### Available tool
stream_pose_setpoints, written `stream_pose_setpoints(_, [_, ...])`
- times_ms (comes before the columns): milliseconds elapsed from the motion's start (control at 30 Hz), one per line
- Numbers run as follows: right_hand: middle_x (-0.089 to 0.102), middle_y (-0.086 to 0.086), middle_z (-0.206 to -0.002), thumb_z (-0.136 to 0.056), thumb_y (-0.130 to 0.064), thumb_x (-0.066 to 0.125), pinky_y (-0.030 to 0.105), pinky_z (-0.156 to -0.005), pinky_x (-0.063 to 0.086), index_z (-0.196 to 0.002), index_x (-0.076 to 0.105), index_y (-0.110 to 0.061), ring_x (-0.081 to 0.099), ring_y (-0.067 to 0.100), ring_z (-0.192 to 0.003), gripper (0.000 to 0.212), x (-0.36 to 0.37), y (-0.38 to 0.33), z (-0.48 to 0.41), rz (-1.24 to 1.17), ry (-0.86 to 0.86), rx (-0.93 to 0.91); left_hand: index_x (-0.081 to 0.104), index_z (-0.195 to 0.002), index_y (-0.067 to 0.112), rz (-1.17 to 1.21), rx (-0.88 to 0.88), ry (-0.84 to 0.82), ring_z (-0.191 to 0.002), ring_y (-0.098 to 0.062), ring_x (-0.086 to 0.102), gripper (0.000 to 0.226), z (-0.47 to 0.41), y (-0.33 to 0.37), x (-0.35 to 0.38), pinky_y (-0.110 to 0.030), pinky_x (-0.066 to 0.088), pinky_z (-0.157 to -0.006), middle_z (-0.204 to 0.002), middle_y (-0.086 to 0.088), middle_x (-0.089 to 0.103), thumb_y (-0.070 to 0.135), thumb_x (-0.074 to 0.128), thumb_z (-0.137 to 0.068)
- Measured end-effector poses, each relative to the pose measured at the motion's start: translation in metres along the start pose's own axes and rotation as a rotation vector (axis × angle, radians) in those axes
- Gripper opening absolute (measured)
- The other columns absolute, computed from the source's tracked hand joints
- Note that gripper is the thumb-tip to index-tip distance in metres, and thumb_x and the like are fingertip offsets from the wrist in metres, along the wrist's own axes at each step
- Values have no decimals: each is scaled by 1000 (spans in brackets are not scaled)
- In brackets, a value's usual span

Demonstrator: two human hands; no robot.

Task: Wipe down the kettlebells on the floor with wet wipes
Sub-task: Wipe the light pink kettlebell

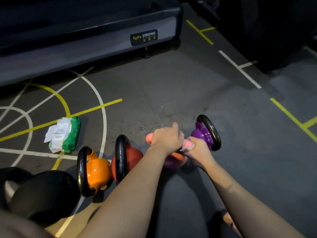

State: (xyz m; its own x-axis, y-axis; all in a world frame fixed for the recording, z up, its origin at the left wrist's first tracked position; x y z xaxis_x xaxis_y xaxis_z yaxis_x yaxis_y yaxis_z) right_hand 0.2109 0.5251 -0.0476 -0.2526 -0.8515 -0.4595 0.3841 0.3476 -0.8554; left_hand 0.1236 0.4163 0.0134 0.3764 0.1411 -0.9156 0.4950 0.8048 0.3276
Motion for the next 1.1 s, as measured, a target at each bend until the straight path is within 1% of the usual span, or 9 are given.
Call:
stream_pose_setpoints(100, [61,3,-61,-65,-20,78,32,-55,42,-67,56,-12,53,16,-61,24,-6,-2,4,124,30,37,52,-111,19,174,91,43,-111,-31,60,21,9,1,-7,-40,40,-90,-111,-7,66,37,45,-102])
stream_pose_setpoints(200, [62,-7,-65,-71,-9,80,24,-55,42,-71,60,-21,55,13,-62,23,-9,3,9,111,44,47,57,-113,26,87,142,102,-119,-23,53,29,22,-17,-10,-40,33,-99,-117,3,62,49,44,-102])
stream_pose_setpoints(300, [71,-9,-77,-67,-18,89,16,-62,47,-88,70,-25,65,7,-70,29,-10,2,12,96,51,70,55,-129,31,135,-32,-6,-129,-25,49,49,36,-63,1,-42,31,-112,-133,-1,55,65,38,-99])
stream_pose_setpoints(400, [69,-6,-74,-65,-33,91,27,-63,44,-81,67,-26,65,15,-71,30,-9,-7,6,259,-24,79,48,-139,35,420,-104,-94,-132,-28,50,45,46,-74,9,-36,36,-111,-140,-4,47,58,45,-100])
stream_pose_setpoints(467, [66,-2,-74,-66,-38,88,31,-63,43,-75,59,-26,64,22,-73,33,-8,-17,1,400,-47,50,47,-141,35,432,-116,-83,-132,-29,50,47,46,-73,9,-35,37,-110,-141,-5,47,57,46,-101])
stream_pose_setpoints(667, [71,6,-91,-74,-40,74,36,-72,46,-92,67,-21,65,32,-92,27,7,-58,0,664,54,-78,49,-146,33,374,-140,-78,-133,-33,47,54,48,-79,4,-37,36,-110,-142,-12,55,60,48,-99])
stream_pose_setpoints(800, [64,6,-86,-74,-32,77,38,-68,42,-89,63,-14,60,32,-87,28,7,-57,3,602,88,-174,50,-145,33,356,-143,-96,-134,-32,47,55,45,-79,3,-37,35,-110,-144,-9,57,62,48,-98])
stream_pose_setpoints(1000, [65,1,-74,-76,-35,79,32,-63,37,-80,62,-18,60,26,-76,24,-7,-42,5,430,131,-43,49,-146,34,340,-160,-119,-134,-33,47,57,46,-79,3,-38,37,-109,-143,-10,57,64,46,-97])
stream_pose_setpoints(1100, [72,2,-82,-75,-41,76,33,-65,45,-89,64,-25,67,29,-83,24,2,-57,-5,605,24,-128,55,-140,33,342,-167,-120,-131,-34,49,55,51,-81,-2,-39,40,-107,-137,-8,62,65,48,-96])
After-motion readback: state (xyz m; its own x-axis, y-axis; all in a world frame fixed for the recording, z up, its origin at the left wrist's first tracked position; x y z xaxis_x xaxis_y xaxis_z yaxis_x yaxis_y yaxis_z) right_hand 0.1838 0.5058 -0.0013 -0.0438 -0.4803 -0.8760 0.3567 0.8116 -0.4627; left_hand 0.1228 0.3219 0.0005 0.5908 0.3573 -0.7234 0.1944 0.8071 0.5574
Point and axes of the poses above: each hand's wrist, its own z-axis away from the middle knuckle, its own x-axis out of the palm, y = z × x, the point moved 8 cm from there along -z, towards the middle knuckle
